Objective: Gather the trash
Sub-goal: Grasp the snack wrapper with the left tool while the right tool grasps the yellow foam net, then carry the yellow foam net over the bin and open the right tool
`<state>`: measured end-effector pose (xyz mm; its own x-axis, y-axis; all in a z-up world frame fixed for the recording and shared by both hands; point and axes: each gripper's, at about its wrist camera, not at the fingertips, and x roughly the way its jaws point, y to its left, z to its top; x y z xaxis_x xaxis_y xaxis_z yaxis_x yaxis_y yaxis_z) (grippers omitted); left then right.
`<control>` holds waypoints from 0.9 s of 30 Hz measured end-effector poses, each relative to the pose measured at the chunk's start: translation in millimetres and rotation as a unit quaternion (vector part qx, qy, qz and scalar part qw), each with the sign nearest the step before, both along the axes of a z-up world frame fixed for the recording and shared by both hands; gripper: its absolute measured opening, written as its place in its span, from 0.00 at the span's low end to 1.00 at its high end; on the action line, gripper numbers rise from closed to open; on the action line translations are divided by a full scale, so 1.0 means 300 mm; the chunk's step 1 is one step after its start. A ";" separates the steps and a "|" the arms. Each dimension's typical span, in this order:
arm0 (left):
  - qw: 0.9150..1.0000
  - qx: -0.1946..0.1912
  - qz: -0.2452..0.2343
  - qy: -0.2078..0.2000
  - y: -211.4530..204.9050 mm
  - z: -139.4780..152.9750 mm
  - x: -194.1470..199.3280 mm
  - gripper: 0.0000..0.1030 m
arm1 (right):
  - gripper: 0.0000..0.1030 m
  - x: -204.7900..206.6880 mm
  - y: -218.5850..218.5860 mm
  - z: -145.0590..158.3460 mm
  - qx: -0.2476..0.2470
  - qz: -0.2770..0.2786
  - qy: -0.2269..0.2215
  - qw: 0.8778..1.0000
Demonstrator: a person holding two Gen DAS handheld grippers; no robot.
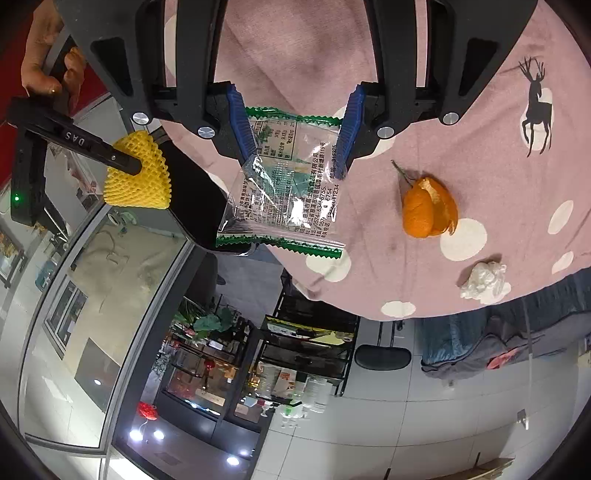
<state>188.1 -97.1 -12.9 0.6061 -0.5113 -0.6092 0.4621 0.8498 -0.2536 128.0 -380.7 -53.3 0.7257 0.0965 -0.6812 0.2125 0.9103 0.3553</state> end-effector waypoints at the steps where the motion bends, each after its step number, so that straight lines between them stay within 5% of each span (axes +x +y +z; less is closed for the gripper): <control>1: 1.000 0.002 -0.005 -0.002 -0.015 0.003 -0.003 0.41 | 0.20 0.004 -0.019 -0.005 -0.003 -0.007 0.002 1.000; 21: 0.999 0.011 -0.052 -0.007 -0.167 0.002 -0.029 0.41 | 0.20 0.221 -0.246 -0.242 -0.018 -0.077 0.078 0.994; 27: 0.997 0.017 -0.073 -0.006 -0.214 -0.002 -0.025 0.41 | 0.44 0.234 -0.280 -0.291 -0.014 -0.099 0.074 0.992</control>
<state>180.5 -161.2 -13.4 0.5339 -0.5731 -0.6217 0.5836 0.7818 -0.2195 198.2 -464.8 -140.5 0.6198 -0.0578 -0.7826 0.4364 0.8543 0.2825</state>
